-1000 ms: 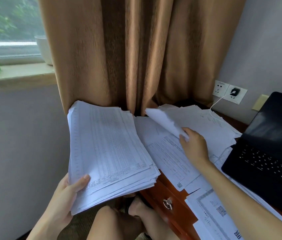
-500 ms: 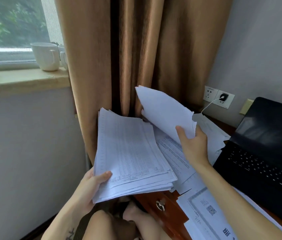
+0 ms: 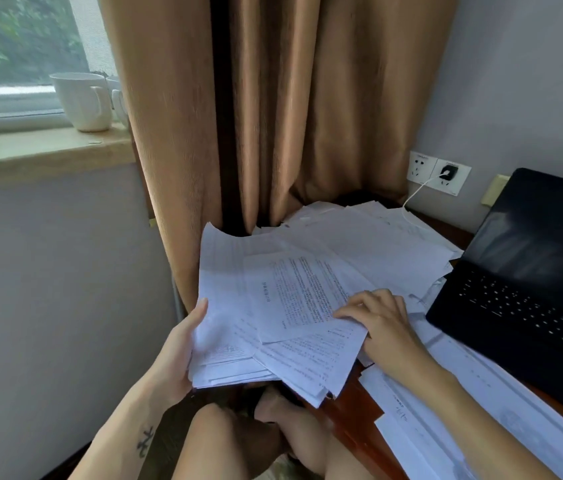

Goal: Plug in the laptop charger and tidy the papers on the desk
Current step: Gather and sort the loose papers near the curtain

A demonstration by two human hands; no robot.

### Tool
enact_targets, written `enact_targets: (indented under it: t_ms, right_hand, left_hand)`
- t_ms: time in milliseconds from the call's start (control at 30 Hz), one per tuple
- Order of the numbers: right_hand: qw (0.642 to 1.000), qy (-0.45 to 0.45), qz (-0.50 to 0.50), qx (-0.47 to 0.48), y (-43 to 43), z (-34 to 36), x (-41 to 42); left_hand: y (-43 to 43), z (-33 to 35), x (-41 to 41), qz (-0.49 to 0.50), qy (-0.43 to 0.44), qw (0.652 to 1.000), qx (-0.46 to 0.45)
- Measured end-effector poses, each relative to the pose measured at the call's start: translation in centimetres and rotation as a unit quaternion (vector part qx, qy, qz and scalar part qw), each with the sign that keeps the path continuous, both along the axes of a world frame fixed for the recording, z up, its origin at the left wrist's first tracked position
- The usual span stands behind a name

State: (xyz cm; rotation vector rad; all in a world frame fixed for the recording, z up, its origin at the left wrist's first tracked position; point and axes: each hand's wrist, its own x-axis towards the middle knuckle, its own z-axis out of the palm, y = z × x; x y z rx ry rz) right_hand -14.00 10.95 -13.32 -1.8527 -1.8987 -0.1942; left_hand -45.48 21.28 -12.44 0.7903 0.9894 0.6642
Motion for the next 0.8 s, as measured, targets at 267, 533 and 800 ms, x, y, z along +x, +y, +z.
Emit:
enact_targets:
  t_ms: [267, 533, 800]
  right_hand:
    - [0.959, 0.179, -0.200, -0.087, -2.1, 0.5, -1.3]
    - [0.810, 0.542, -0.223, -0.016, -1.9, 2.4, -4.5]
    - [0.750, 0.617, -0.239, 0.023, 2.6, 1.4, -5.1]
  left_hand:
    - [0.1, -0.8, 0.4, -0.021, 0.087, 0.994, 0.061]
    - [-0.1, -1.0, -0.1, -0.044, 0.070, 0.993, 0.079]
    - [-0.2, -0.9, -1.0, -0.087, 0.038, 0.992, 0.078]
